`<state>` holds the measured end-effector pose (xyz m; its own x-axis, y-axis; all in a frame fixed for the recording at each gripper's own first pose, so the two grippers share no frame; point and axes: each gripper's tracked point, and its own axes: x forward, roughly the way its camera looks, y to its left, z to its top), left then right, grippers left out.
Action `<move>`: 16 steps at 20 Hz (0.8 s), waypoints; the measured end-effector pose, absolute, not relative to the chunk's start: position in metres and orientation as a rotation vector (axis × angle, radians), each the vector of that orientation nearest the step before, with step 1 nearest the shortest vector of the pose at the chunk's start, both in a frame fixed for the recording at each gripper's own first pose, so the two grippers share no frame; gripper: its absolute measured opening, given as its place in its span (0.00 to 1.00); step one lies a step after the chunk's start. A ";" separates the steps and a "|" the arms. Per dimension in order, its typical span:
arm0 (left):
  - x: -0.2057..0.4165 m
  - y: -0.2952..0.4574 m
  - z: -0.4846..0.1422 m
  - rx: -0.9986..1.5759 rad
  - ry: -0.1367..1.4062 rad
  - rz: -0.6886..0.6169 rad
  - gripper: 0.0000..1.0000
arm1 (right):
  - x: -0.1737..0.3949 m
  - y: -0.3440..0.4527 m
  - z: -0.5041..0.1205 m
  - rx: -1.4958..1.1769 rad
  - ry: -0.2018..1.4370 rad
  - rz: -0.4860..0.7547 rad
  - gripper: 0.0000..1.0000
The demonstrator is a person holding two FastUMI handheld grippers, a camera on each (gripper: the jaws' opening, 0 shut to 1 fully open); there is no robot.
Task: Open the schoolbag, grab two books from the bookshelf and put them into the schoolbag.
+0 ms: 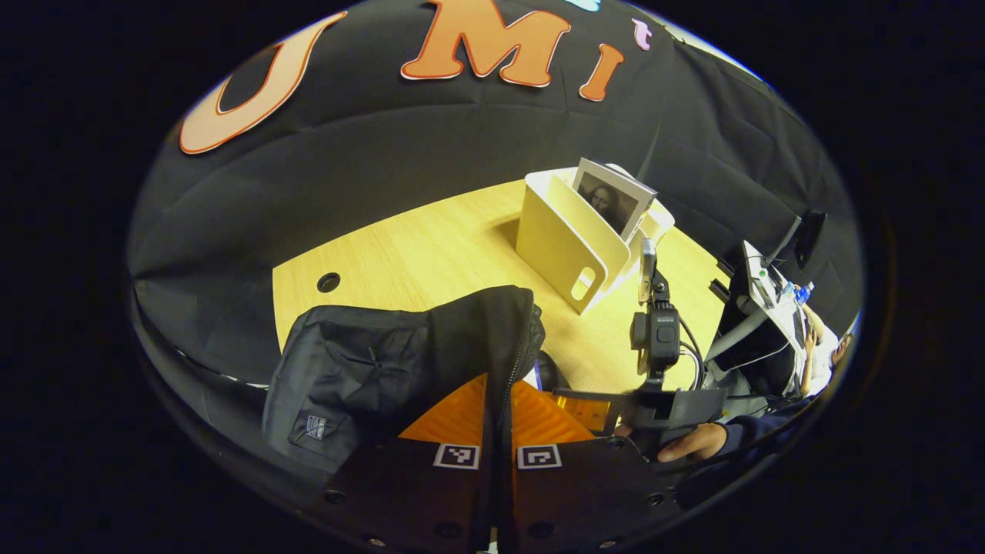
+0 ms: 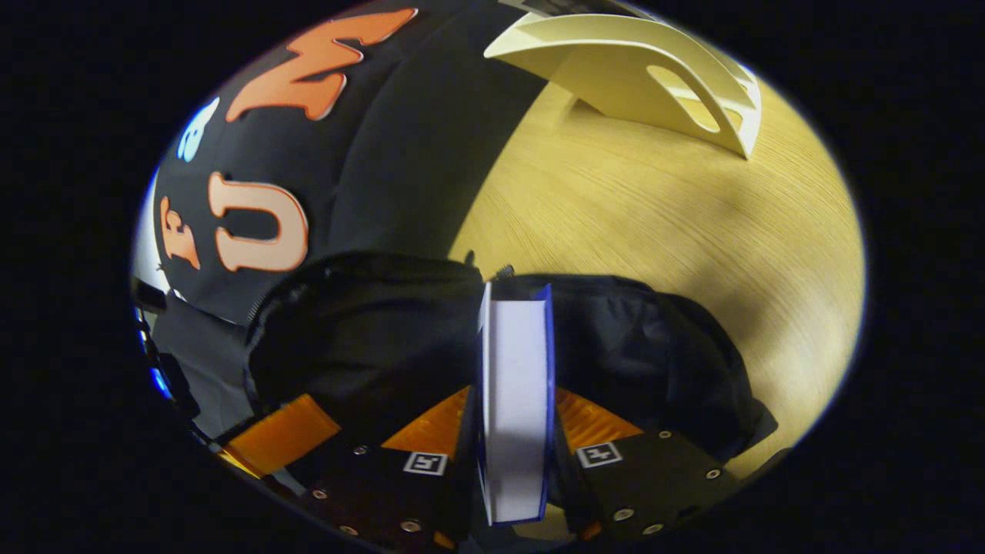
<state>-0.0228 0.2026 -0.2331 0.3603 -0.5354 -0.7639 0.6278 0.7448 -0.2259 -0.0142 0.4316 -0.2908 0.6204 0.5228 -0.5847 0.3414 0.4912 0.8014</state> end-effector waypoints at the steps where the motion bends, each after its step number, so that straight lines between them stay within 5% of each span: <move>1: -0.022 0.203 -0.234 0.113 0.942 -0.753 0.04 | -0.027 0.435 -0.297 1.023 1.021 0.151 0.40; 2: -0.021 0.203 -0.234 0.119 0.938 -0.750 0.04 | -0.041 0.432 -0.304 0.929 1.090 0.175 0.84; 4: -0.019 0.202 -0.234 0.127 0.938 -0.741 0.04 | -0.054 0.415 -0.308 0.780 1.149 0.196 0.98; 16: -0.020 0.188 -0.247 0.166 0.971 -0.632 0.04 | -0.040 0.174 -0.214 0.244 1.182 0.158 0.98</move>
<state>-0.0203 0.1876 -0.2468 0.4015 -0.4256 -0.8110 0.5694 0.8095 -0.1429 -0.0399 0.1741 -0.2137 0.3724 0.2489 -0.8941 0.0060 0.9627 0.2705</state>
